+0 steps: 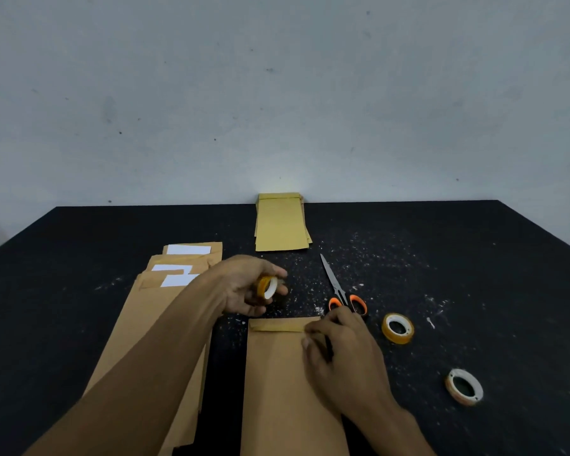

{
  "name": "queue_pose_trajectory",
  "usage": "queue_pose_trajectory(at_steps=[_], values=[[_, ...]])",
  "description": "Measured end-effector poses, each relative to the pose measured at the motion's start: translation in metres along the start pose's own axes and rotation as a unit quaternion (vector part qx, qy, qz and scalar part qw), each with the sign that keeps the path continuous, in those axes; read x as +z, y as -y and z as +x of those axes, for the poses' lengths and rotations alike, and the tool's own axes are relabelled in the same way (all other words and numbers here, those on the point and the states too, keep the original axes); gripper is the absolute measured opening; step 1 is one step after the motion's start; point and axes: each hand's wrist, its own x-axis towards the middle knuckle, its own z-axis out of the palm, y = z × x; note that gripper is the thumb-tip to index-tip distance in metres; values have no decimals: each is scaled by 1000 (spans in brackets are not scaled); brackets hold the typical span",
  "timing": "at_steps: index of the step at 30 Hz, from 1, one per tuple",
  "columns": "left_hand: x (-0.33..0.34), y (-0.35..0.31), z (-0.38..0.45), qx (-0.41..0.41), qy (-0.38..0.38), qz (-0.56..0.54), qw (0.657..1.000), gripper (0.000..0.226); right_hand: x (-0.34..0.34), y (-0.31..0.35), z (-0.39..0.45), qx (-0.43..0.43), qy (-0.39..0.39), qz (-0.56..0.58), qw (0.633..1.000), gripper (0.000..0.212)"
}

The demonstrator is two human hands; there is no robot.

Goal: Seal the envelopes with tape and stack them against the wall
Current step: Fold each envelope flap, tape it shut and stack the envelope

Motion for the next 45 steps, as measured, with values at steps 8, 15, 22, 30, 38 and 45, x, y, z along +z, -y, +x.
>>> queue_pose_trajectory(at_steps=[8,15,22,30,38,45], values=[[-5,19,-36,139,64,-150,977,27,-11,5,2,-9,42,-44,998,26],[-3,19,-60,250,49,-153,955,22,-30,15,12,15,37,-6,999,32],[4,20,-68,293,80,-175,937,24,-44,49,34,-46,-17,250,967,30],[3,24,-66,341,52,-212,915,31,-33,51,43,-6,6,328,945,19],[-3,17,-69,408,31,-243,880,50,-28,54,37,32,-24,383,923,36],[3,17,-68,452,-74,-149,877,63,-30,60,32,21,-4,392,920,18]])
